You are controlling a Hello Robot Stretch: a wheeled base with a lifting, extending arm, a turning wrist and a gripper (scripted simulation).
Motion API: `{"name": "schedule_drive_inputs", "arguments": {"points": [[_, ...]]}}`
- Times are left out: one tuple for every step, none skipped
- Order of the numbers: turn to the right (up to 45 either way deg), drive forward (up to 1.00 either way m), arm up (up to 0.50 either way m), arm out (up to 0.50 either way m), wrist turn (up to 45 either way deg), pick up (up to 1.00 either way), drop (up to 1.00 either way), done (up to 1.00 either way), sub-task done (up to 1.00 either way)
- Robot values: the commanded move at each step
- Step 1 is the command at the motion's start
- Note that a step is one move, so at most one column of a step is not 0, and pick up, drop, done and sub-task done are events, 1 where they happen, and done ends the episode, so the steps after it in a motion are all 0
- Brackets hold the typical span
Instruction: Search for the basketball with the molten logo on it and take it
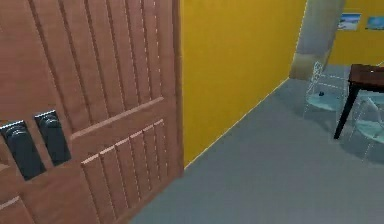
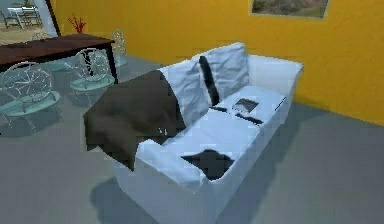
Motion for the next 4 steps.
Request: {"name": "schedule_drive_inputs", "arguments": {"points": [[0.0, 0.1, 0.0, 0.0, 0.0, 0.0, 0.0, 0.0, 0.0], [39.0, 0.0, 0.0, 0.0, 0.0, 0.0, 0.0, 0.0, 0.0], [0.0, 1.0, 0.0, 0.0, 0.0, 0.0, 0.0, 0.0, 0.0], [0.0, 0.5, 0.0, 0.0, 0.0, 0.0, 0.0, 0.0, 0.0]]}}
